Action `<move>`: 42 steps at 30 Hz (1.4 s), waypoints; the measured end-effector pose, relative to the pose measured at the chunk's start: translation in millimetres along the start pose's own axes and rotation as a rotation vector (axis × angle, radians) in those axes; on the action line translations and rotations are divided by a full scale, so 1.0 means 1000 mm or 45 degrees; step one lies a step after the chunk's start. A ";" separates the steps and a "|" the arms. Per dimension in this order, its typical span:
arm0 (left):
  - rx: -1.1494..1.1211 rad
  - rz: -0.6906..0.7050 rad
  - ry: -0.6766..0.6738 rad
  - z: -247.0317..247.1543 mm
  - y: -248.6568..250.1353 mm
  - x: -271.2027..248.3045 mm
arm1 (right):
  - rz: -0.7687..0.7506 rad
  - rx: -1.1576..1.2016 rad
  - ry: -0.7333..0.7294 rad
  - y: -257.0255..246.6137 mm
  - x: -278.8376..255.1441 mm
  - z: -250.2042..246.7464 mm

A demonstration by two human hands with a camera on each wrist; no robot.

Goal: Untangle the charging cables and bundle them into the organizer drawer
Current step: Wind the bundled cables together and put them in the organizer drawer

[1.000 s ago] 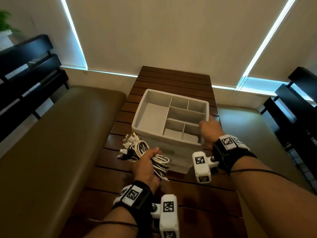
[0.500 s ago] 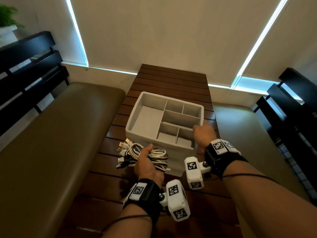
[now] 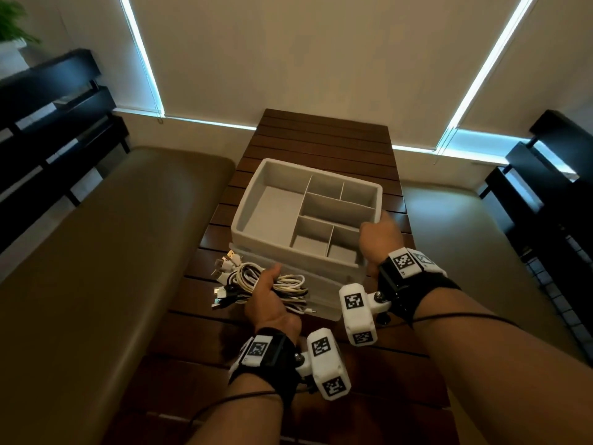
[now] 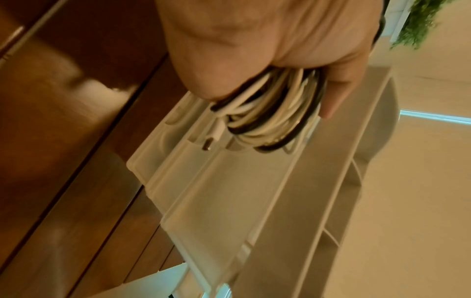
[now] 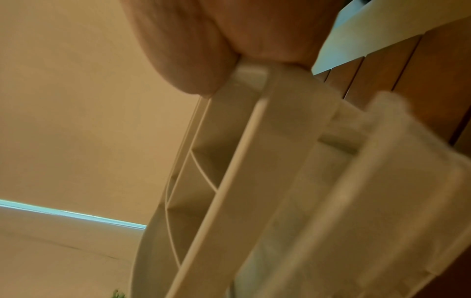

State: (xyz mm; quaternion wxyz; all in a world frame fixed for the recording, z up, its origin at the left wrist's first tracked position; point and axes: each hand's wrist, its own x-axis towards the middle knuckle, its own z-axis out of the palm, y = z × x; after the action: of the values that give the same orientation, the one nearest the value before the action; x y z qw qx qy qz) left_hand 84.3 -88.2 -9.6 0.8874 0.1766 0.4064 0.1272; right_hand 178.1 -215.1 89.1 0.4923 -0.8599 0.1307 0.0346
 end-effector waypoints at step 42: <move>3.415 1.428 -1.334 0.046 0.082 -0.030 | -0.021 -0.044 -0.070 0.001 0.003 -0.005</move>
State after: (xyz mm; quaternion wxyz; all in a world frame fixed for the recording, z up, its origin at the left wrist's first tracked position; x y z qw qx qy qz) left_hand 93.7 -34.5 73.0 -0.0389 0.9651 -0.2440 -0.0872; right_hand 180.3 -220.6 90.5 0.4811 -0.8679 0.1095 0.0564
